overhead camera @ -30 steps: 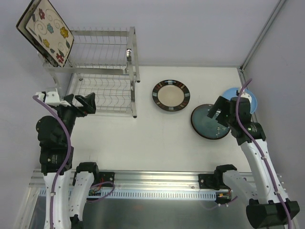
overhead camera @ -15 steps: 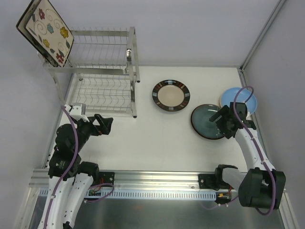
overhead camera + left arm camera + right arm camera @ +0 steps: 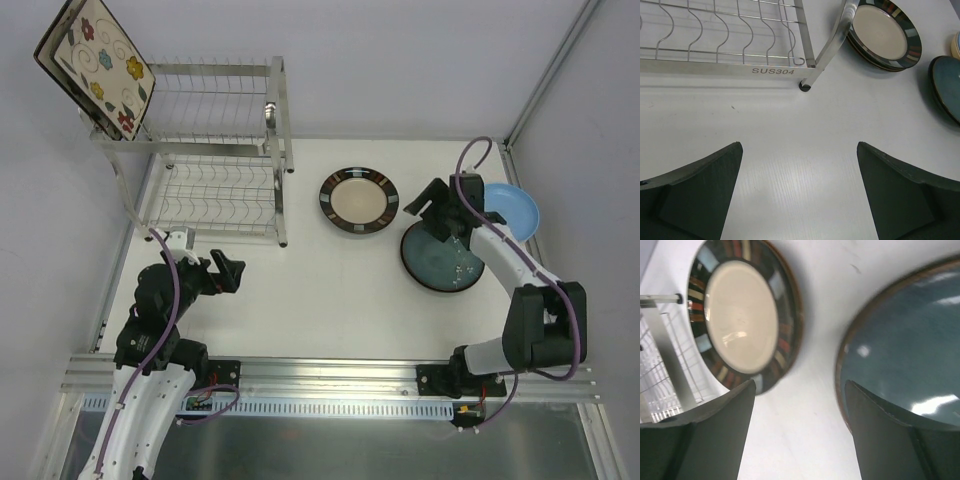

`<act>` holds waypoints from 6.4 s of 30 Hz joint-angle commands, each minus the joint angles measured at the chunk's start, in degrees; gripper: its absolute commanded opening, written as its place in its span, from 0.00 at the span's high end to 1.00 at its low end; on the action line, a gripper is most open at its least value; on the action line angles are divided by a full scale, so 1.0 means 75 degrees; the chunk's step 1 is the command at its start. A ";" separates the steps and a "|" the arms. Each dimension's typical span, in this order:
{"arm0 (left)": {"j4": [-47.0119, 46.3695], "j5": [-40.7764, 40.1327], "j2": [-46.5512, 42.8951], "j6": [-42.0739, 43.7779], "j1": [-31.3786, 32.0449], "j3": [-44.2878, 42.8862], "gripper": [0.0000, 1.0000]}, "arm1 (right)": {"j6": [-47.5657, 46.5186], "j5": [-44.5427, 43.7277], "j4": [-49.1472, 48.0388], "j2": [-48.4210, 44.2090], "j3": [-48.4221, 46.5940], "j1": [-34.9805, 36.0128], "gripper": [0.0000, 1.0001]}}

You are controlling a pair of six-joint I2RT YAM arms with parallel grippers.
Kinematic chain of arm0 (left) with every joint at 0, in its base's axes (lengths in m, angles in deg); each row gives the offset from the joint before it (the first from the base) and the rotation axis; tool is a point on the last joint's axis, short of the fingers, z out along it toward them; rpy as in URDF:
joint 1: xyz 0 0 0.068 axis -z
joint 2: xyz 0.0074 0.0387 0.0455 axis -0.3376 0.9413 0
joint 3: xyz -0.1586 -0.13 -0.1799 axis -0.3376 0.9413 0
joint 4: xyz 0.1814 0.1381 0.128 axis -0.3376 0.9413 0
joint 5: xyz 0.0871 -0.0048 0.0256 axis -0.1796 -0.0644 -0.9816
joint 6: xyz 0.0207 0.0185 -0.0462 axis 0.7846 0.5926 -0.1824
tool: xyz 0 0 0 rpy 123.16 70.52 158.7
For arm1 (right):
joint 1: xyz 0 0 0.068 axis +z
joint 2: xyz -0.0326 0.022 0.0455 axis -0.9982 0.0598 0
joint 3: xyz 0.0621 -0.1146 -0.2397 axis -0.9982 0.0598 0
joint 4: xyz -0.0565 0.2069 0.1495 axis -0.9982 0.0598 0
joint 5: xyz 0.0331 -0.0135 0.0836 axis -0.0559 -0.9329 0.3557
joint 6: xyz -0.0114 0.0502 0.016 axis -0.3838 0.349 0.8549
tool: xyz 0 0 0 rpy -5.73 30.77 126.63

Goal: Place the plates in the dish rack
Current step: Grab a plate with the right arm

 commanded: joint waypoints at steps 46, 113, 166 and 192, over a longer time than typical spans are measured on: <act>-0.0202 -0.0635 0.0171 0.0122 0.0044 0.0028 0.01 | 0.0620 0.0789 -0.1220 0.3292 -0.2049 0.0481 0.43; -0.0272 -0.0436 0.0183 0.0145 0.0044 0.0040 0.01 | 0.0925 0.1001 -0.0799 0.1476 -0.0573 -0.0163 0.99; -0.0295 -0.0459 0.0113 0.0122 0.0032 0.0075 0.01 | 0.0819 0.1305 -0.1045 0.2062 -0.0490 -0.0292 0.60; -0.0284 -0.0436 0.0194 0.0087 0.0044 0.0086 0.01 | 0.0913 0.1505 -0.1502 0.3094 -0.1358 -0.0093 0.78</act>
